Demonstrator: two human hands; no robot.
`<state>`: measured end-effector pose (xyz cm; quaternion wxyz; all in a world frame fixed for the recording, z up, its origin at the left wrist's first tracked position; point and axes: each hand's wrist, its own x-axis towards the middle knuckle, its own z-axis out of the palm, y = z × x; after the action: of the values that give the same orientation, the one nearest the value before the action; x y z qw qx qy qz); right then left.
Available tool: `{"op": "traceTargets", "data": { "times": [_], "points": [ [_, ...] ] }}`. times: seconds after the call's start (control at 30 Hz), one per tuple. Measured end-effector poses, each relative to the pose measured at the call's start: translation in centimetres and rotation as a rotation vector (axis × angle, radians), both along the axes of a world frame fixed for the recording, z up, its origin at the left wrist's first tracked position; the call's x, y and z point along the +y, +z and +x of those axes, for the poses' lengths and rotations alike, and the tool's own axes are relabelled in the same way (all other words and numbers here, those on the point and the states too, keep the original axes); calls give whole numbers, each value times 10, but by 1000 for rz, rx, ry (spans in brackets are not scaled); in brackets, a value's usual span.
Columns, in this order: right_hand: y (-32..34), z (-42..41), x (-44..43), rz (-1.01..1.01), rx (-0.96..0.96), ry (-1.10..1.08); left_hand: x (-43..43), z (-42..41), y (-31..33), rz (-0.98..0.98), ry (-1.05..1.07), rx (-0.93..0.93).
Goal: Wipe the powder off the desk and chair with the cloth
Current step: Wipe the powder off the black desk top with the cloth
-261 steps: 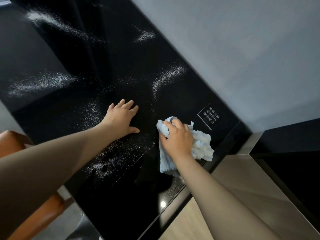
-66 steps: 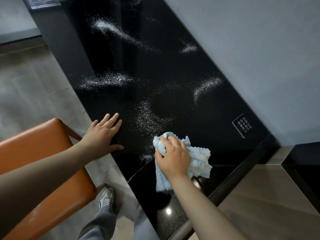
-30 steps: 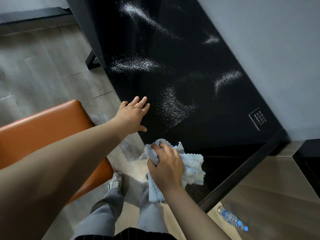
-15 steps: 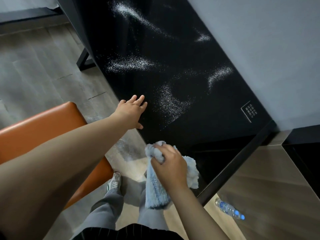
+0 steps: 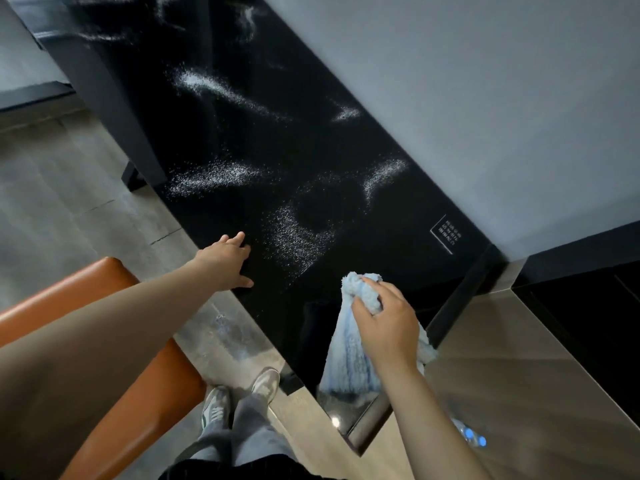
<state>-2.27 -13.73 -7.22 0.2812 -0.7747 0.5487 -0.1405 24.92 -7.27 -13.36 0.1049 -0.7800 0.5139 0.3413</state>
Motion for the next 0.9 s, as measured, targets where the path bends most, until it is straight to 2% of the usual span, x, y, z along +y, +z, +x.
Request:
{"op": "traceTargets", "data": {
  "times": [0.1, 0.3, 0.63, 0.9],
  "points": [
    [11, -4, -23, 0, -38, -19, -16, -4, 18, 8, 61, 34],
    [29, -14, -68, -47, -86, -67, -50, -19, 48, -187, 106, 26],
    [47, -20, -117, -107, -81, -141, -98, -25, 74, -233, 3, 64],
    [51, 12, -178, -173, -31, -209, -161, 9, 63, -217, -110, 44]
  ]
}}
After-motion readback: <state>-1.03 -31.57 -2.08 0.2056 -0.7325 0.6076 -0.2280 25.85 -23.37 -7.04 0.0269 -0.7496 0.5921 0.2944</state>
